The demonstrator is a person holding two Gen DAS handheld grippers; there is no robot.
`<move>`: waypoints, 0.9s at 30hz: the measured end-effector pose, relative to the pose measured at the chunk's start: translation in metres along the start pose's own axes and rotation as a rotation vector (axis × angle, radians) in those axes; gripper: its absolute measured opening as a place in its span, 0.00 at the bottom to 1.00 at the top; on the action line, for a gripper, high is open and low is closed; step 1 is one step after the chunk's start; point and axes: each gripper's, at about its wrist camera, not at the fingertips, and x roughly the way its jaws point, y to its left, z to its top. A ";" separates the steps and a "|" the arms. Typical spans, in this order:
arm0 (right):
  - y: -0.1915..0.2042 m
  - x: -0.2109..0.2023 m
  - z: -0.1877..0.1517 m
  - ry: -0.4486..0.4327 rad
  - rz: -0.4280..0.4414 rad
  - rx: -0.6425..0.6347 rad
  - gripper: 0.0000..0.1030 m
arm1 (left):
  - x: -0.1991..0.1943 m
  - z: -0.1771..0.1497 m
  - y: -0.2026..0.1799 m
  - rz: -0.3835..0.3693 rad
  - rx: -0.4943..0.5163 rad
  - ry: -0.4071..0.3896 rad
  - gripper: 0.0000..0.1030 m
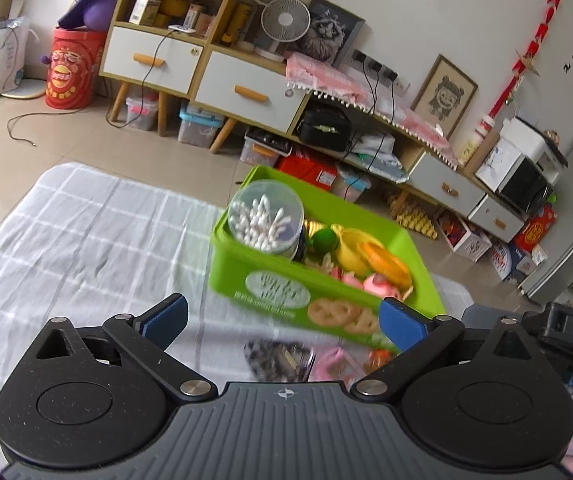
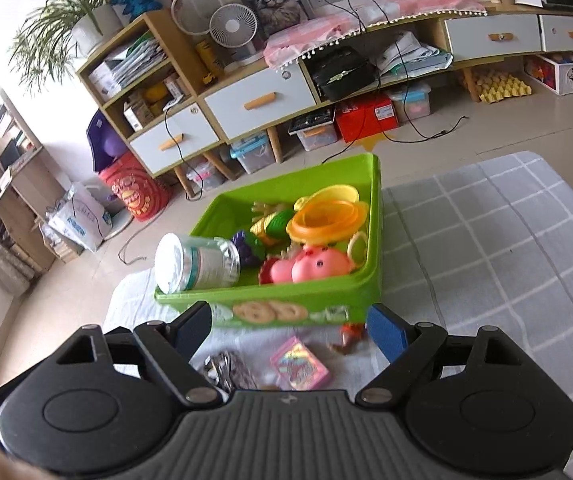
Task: Organize rigid objects
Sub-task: 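Withdraw both tools toward the tan rubber toy and pink card box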
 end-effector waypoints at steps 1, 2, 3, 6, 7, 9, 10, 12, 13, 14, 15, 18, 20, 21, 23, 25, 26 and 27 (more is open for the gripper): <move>0.000 -0.002 -0.003 0.000 0.001 -0.004 0.65 | -0.002 -0.005 0.002 0.004 0.005 0.001 0.98; 0.000 -0.003 -0.006 0.003 0.002 -0.008 0.65 | -0.004 -0.009 0.003 0.008 0.009 0.002 0.98; 0.000 -0.004 -0.008 0.004 0.002 -0.010 0.65 | -0.005 -0.012 0.004 0.011 0.014 0.005 0.98; -0.001 -0.007 -0.018 -0.006 -0.004 -0.017 0.65 | -0.007 -0.022 0.008 0.023 0.028 0.013 0.98; -0.002 -0.007 -0.021 -0.009 -0.008 -0.019 0.66 | -0.007 -0.024 0.009 0.028 0.034 0.018 0.98; -0.004 -0.006 -0.028 -0.012 -0.012 -0.020 0.67 | -0.008 -0.028 0.011 0.038 0.050 0.023 0.98; -0.006 -0.005 -0.032 -0.011 -0.012 -0.018 0.67 | -0.008 -0.030 0.011 0.042 0.059 0.024 0.98; -0.010 -0.003 -0.038 -0.009 -0.016 -0.013 0.67 | -0.008 -0.034 0.012 0.047 0.076 0.026 0.98; -0.012 -0.002 -0.041 -0.008 -0.021 -0.008 0.67 | -0.008 -0.036 0.012 0.050 0.084 0.026 0.98; -0.014 -0.001 -0.043 -0.008 -0.027 -0.003 0.67 | -0.008 -0.038 0.012 0.052 0.091 0.027 0.98; -0.016 0.000 -0.045 -0.010 -0.036 0.004 0.67 | -0.007 -0.041 0.012 0.052 0.099 0.029 0.98; -0.021 -0.001 -0.049 -0.016 -0.053 0.018 0.68 | -0.005 -0.046 0.011 0.049 0.119 0.037 0.98; -0.023 -0.001 -0.050 -0.011 -0.053 0.024 0.69 | -0.004 -0.050 0.009 0.053 0.138 0.042 0.98; -0.023 -0.002 -0.051 -0.009 -0.053 0.024 0.69 | -0.004 -0.051 0.008 0.058 0.147 0.039 0.98; -0.024 -0.003 -0.052 -0.009 -0.059 0.012 0.70 | -0.003 -0.055 0.007 0.067 0.166 0.037 0.98; -0.024 -0.003 -0.054 -0.009 -0.074 -0.014 0.71 | -0.002 -0.060 0.007 0.071 0.183 0.045 0.98; -0.024 -0.003 -0.055 -0.006 -0.080 -0.028 0.71 | -0.001 -0.062 0.007 0.072 0.190 0.052 0.98; -0.025 -0.002 -0.057 0.000 -0.084 -0.038 0.72 | 0.001 -0.065 0.007 0.072 0.197 0.060 0.98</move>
